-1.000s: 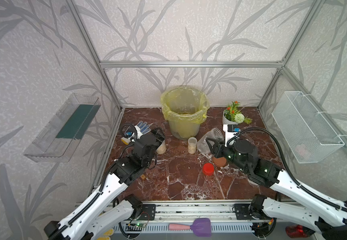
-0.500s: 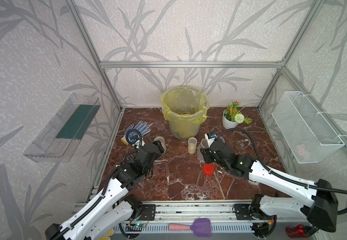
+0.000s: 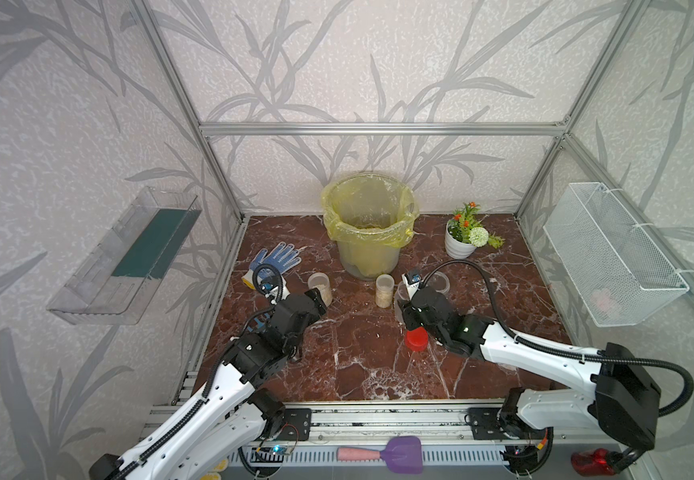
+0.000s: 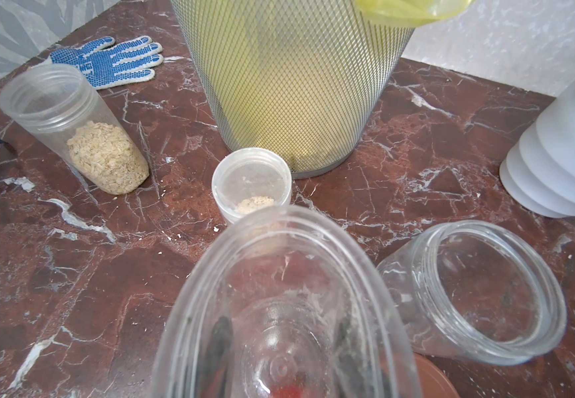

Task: Empty expired oatmeal from jars
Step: Place the jar at the center of the board.

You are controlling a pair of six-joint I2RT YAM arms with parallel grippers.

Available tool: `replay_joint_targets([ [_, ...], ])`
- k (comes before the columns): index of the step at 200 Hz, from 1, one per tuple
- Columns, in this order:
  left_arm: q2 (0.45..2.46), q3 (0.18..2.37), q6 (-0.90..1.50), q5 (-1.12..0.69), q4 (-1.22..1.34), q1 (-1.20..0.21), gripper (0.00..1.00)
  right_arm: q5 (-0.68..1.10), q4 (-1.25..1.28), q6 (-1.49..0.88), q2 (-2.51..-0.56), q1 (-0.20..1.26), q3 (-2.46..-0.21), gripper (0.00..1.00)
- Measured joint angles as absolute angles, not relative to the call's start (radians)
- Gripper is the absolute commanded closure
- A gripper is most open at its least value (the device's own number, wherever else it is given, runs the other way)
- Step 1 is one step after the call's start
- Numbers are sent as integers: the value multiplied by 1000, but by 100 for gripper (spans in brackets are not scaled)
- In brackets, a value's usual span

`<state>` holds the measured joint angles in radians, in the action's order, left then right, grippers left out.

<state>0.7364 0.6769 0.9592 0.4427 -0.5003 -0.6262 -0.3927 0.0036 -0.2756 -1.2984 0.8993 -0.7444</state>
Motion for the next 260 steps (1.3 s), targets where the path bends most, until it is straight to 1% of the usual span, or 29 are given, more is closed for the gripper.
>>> replay_joint_targets([
  [44, 744, 663, 952, 439, -493, -626, 19, -413, 94, -241, -1367, 899, -741, 69],
  [126, 752, 645, 949, 439, -478, -625, 18, -447, 265, -209, -1438, 897, -701, 69],
  [162, 754, 642, 942, 438, -476, -625, 19, -453, 296, -212, -1462, 897, -676, 68],
  [260, 790, 625, 939, 416, -455, -625, 18, -467, 365, -208, -1466, 897, -616, 59],
])
